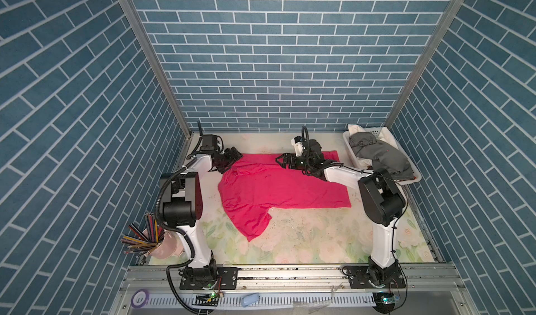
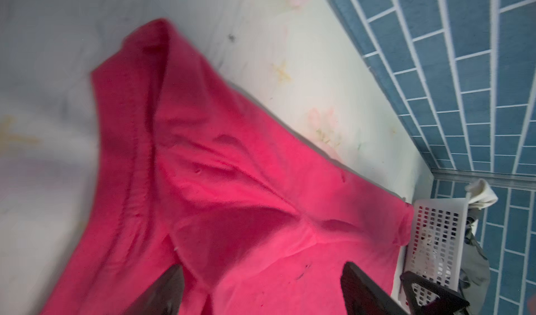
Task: Fold and stack the t-shirts
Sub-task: 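Move the right gripper across the shirt toward the left gripper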
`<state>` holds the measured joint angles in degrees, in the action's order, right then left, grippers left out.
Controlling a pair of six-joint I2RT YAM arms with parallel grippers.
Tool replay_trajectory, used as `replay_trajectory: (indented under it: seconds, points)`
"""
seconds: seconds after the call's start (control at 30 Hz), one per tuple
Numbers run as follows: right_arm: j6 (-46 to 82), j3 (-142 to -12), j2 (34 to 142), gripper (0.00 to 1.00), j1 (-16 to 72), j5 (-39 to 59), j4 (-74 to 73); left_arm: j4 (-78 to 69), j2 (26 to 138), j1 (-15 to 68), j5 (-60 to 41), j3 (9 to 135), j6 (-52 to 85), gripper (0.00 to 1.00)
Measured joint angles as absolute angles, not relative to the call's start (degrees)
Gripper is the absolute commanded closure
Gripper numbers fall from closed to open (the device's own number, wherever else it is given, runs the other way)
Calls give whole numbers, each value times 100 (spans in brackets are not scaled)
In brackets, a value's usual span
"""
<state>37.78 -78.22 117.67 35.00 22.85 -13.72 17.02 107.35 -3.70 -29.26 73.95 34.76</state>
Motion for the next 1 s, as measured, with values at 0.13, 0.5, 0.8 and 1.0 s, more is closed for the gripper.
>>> replay_trajectory:
  seconds: [0.13, 0.5, 0.8, 1.0]
  points:
    - [4088, -8130, 12411, 9, 3625, 2377, -1505, 1802, 10294, -499, -2803, 6855, 3380, 14]
    - [4178, -8510, 12687, 9, 3544, 2458, -1507, 1181, 10300, -484, -2880, 6110, 3538, 41]
    - [4178, -8342, 12674, 11, 3463, 2604, -1590, 604, 10578, -456, -3041, 6106, 3791, 80]
    - [4178, -8156, 12663, 11, 3417, 2646, -1629, 508, 10748, -421, -3103, 6066, 3889, 100]
